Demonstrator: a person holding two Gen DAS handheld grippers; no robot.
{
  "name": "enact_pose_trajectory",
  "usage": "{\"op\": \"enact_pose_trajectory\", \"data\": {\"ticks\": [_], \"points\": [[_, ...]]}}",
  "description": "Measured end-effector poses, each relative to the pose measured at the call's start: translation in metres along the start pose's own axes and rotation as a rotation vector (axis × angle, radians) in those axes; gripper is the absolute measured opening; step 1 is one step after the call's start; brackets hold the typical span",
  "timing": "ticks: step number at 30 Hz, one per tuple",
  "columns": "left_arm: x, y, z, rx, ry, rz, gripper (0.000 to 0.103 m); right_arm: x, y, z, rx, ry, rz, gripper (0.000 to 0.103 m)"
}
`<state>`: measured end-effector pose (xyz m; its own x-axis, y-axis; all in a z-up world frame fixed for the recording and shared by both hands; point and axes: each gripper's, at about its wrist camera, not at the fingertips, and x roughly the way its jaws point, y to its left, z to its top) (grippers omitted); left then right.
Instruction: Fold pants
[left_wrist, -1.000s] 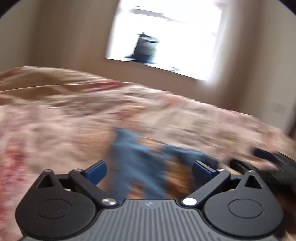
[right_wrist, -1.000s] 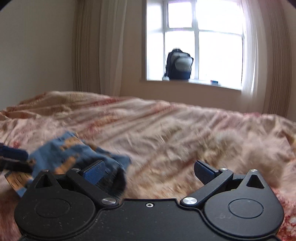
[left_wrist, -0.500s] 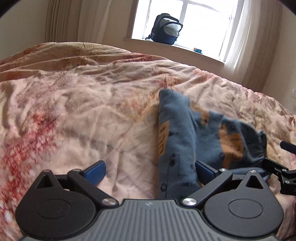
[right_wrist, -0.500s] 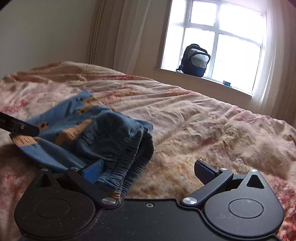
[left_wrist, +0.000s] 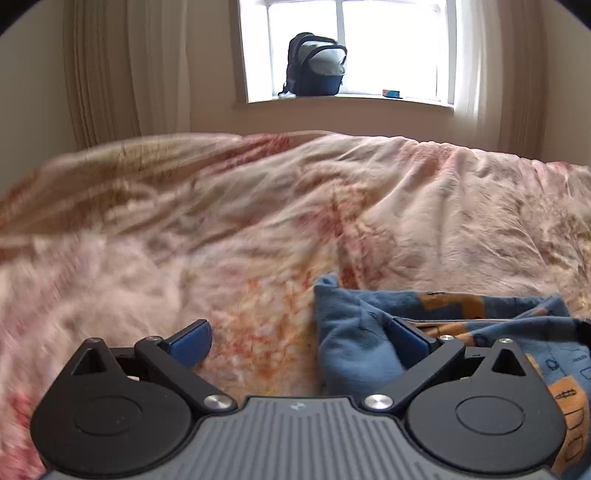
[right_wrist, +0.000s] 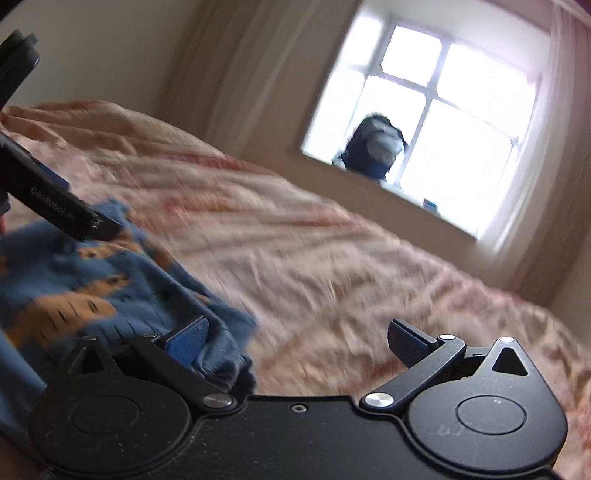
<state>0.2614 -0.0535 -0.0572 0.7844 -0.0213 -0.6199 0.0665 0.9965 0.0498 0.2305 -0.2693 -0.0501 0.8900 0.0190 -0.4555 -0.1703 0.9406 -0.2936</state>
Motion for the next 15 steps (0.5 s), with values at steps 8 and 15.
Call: {"op": "enact_pose_trajectory", "data": {"ticks": [8,15], "points": [[-0.048,0.014,0.009,-0.070,-0.072,-0.052,0.103,-0.032,-0.008,0.008,0.072,-0.068,-0.016,0.102],[-0.105,0.008,-0.031,-0.038,0.047,-0.200,0.103,-0.067,0.025,0.004,0.062,-0.035,0.079,0.102]]}}
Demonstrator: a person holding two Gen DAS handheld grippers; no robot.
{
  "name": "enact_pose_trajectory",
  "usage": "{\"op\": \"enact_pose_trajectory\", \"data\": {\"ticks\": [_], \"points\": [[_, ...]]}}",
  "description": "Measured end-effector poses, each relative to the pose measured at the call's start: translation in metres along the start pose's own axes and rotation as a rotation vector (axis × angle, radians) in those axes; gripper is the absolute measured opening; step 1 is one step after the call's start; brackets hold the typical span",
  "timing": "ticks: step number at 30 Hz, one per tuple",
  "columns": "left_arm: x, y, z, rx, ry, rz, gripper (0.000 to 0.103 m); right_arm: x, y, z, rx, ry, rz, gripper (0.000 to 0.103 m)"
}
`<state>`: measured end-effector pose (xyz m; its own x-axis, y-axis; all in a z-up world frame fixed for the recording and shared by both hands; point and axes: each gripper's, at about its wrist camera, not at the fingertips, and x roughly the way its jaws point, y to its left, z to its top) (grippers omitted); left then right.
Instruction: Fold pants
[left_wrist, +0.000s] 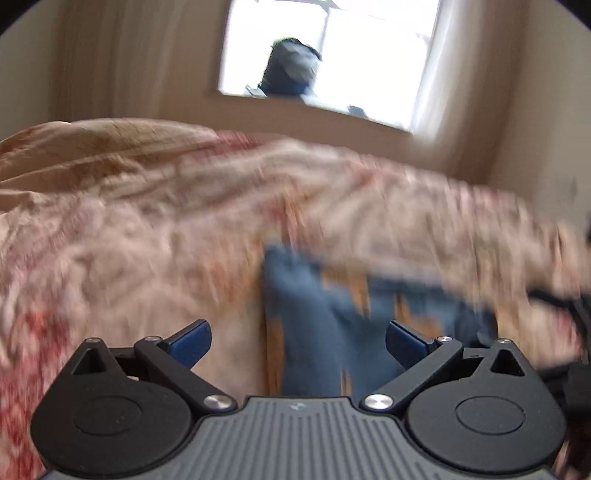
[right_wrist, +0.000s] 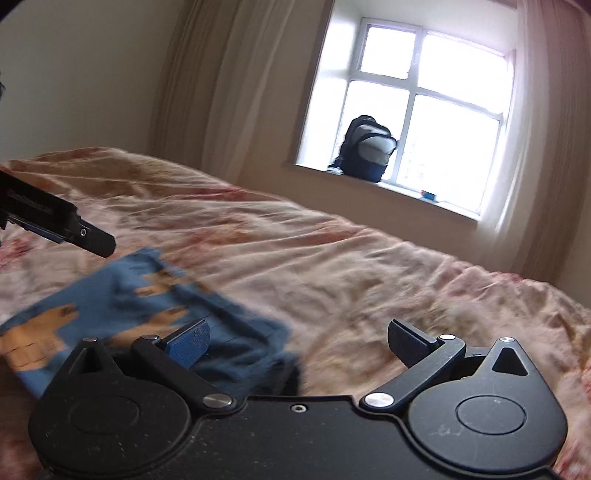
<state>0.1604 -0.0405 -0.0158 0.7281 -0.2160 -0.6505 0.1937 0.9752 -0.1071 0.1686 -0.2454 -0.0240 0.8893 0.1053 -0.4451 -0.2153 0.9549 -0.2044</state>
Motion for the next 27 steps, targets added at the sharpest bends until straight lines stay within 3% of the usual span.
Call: {"op": "enact_pose_trajectory", "data": {"ticks": [3,7,11,13,16,18,20,22,24,27], "points": [[0.009,-0.001,-0.029,0.084,0.090,0.062,0.102,0.001,0.014,-0.021,-0.057,0.082,-0.006,0.102],[-0.008,0.019,-0.032,-0.027,0.100,0.014,0.102,-0.009,0.003,-0.031,0.002,0.108,-0.007,0.102],[-0.022,0.027,-0.022,-0.083,0.064,-0.005,0.103,-0.024,0.001,-0.016,0.016,0.033,-0.021,0.102],[-0.020,0.030,-0.021,-0.080,0.048,0.034,0.103,-0.019,0.008,-0.006,-0.016,0.017,-0.002,0.102],[-0.009,0.042,-0.029,-0.117,0.102,0.044,0.103,0.002,0.020,-0.006,-0.065,0.076,0.018,0.102],[-0.011,0.047,-0.031,-0.142,0.096,0.028,0.103,0.014,0.023,-0.018,-0.090,0.140,0.017,0.102],[-0.014,0.046,-0.027,-0.139,0.087,0.025,0.103,0.009,0.013,-0.020,-0.018,0.123,0.038,0.102],[-0.015,0.045,-0.022,-0.177,0.075,0.000,0.103,0.001,0.005,-0.015,-0.004,0.078,0.041,0.102],[-0.016,0.046,-0.017,-0.232,0.049,-0.076,0.103,-0.001,-0.003,-0.005,-0.012,0.040,0.050,0.102],[-0.010,0.040,-0.012,-0.260,0.039,-0.169,0.103,0.013,-0.020,0.011,0.043,0.041,0.141,0.102]]}}
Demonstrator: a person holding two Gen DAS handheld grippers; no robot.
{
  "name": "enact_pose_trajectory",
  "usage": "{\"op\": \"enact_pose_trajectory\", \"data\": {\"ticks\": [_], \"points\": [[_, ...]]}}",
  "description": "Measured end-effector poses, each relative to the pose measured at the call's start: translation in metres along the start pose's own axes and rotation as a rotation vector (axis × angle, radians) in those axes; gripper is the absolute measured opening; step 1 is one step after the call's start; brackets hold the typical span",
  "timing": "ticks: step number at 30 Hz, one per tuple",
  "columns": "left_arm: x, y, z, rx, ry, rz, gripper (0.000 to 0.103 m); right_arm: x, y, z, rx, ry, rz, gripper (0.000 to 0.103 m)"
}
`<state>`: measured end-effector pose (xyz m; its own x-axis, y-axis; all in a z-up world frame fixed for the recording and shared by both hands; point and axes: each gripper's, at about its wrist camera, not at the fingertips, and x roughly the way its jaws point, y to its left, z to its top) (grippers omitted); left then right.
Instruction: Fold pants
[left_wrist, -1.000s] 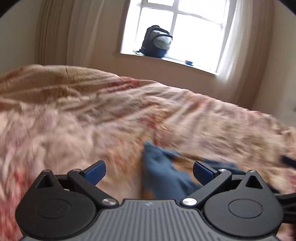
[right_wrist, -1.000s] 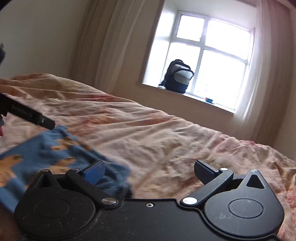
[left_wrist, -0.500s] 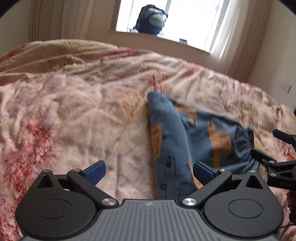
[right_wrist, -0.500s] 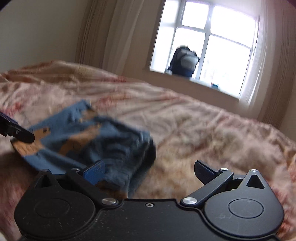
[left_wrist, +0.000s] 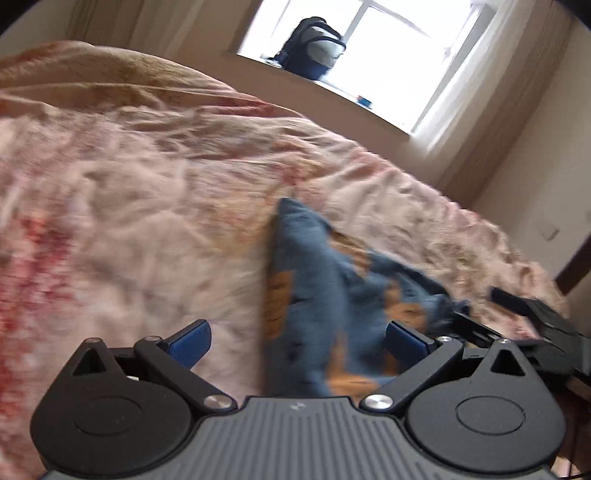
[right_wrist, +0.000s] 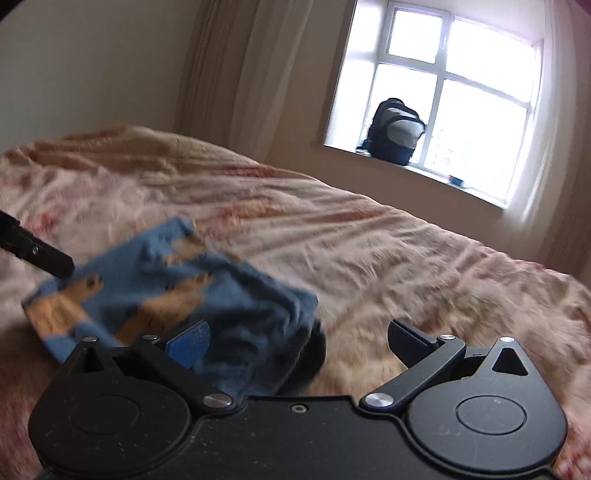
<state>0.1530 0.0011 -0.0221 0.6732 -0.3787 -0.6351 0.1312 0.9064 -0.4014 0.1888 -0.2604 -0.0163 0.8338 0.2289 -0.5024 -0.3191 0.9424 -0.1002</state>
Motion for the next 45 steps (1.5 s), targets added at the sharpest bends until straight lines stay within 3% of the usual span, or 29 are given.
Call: {"op": "enact_pose_trajectory", "data": {"ticks": [3,5,7,13,18,28,31,34,41,45], "points": [[0.012,-0.005,-0.006,0.022,0.036,-0.030,0.103,0.024,-0.015,0.009,0.051,0.017,0.144,0.102],[0.021,-0.004,-0.012,0.023,0.069,0.008,0.103,0.049,-0.020,0.009,0.067,0.090,0.194,0.102],[0.024,0.000,-0.017,0.038,0.074,0.023,0.103,0.067,-0.025,0.002,0.064,0.136,0.139,0.102],[0.022,0.003,-0.013,0.026,0.068,0.018,0.103,0.050,-0.049,-0.002,0.206,0.059,0.126,0.102],[0.020,0.004,-0.012,0.012,0.063,0.001,0.103,0.047,-0.064,0.010,0.284,0.062,0.251,0.102],[0.021,0.007,-0.013,-0.006,0.045,-0.019,0.103,0.072,-0.069,0.009,0.348,0.132,0.322,0.102],[0.021,0.008,-0.013,-0.023,0.032,-0.064,0.103,0.079,-0.068,0.007,0.368,0.151,0.354,0.102],[0.023,0.008,-0.013,-0.039,0.031,-0.121,0.103,0.096,-0.071,0.003,0.457,0.215,0.440,0.103],[0.028,0.016,-0.015,-0.061,0.043,-0.173,0.103,0.102,-0.091,-0.006,0.639,0.197,0.497,0.103],[0.026,0.022,-0.013,-0.107,0.048,-0.193,0.103,0.094,-0.088,-0.005,0.629,0.162,0.484,0.100]]}}
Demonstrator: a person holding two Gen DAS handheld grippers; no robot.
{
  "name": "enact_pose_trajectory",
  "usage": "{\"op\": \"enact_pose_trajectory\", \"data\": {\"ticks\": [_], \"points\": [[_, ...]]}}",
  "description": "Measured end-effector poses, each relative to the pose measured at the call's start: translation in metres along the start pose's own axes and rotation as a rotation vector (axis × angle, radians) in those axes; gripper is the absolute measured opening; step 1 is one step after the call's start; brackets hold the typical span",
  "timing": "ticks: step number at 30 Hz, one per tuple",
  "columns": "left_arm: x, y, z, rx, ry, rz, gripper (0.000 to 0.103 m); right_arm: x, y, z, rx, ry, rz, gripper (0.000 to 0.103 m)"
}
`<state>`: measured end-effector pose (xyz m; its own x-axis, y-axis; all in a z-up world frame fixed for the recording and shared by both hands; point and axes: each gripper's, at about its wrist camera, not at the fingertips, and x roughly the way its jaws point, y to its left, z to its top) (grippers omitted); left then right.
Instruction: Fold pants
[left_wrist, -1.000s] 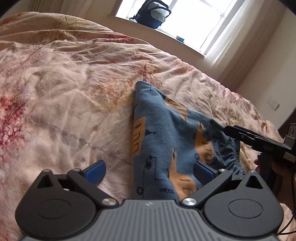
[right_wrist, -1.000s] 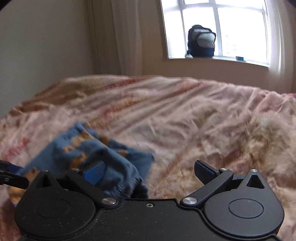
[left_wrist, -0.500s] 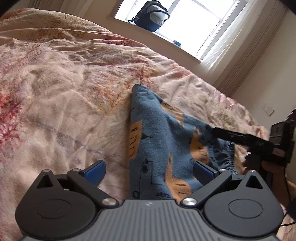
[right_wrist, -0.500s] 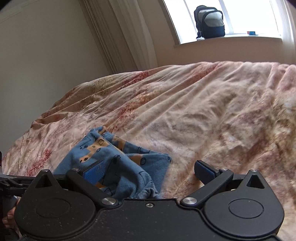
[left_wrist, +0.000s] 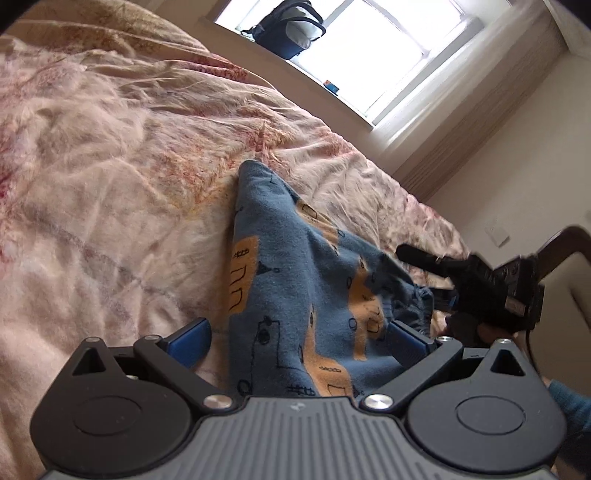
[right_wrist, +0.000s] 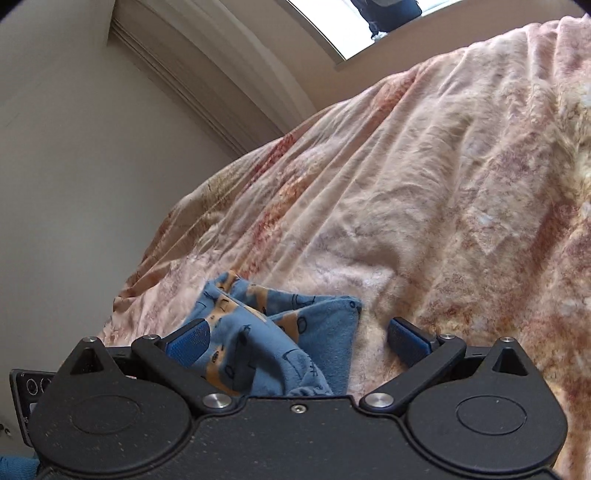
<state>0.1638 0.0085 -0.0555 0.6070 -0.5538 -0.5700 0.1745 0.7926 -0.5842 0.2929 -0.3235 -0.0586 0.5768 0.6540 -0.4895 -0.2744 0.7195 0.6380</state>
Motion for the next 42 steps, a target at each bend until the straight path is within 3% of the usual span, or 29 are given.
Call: {"op": "enact_pose_trajectory", "data": {"ticks": [4,7,10,12,14,20,26,42], "points": [[-0.006,0.004,0.002,-0.051,-0.013,-0.005,0.095,0.004,0.017,-0.004,-0.086,0.015,-0.020,0.092],[-0.007,0.005,0.003,-0.063,-0.005,-0.003,0.083,0.005,0.017,-0.003,-0.082,0.023,-0.031,0.077],[-0.007,0.004,0.003,-0.067,0.009,0.007,0.074,0.002,0.008,-0.005,-0.036,0.005,-0.058,0.054],[-0.008,0.002,0.004,-0.056,0.012,0.042,0.061,-0.003,0.003,-0.008,-0.003,-0.007,-0.067,0.040],[-0.007,0.001,0.004,-0.042,0.021,0.085,0.043,-0.004,0.004,-0.010,0.002,-0.013,-0.086,0.035],[-0.012,-0.002,0.006,-0.026,0.015,0.088,0.036,-0.007,0.032,-0.018,-0.108,-0.047,-0.191,0.020],[-0.018,-0.010,0.006,0.013,-0.003,0.078,0.026,-0.011,0.057,-0.022,-0.208,-0.088,-0.266,0.015],[-0.022,-0.001,0.009,-0.023,-0.011,0.038,0.025,-0.020,0.075,-0.024,-0.212,-0.137,-0.282,0.013]]}}
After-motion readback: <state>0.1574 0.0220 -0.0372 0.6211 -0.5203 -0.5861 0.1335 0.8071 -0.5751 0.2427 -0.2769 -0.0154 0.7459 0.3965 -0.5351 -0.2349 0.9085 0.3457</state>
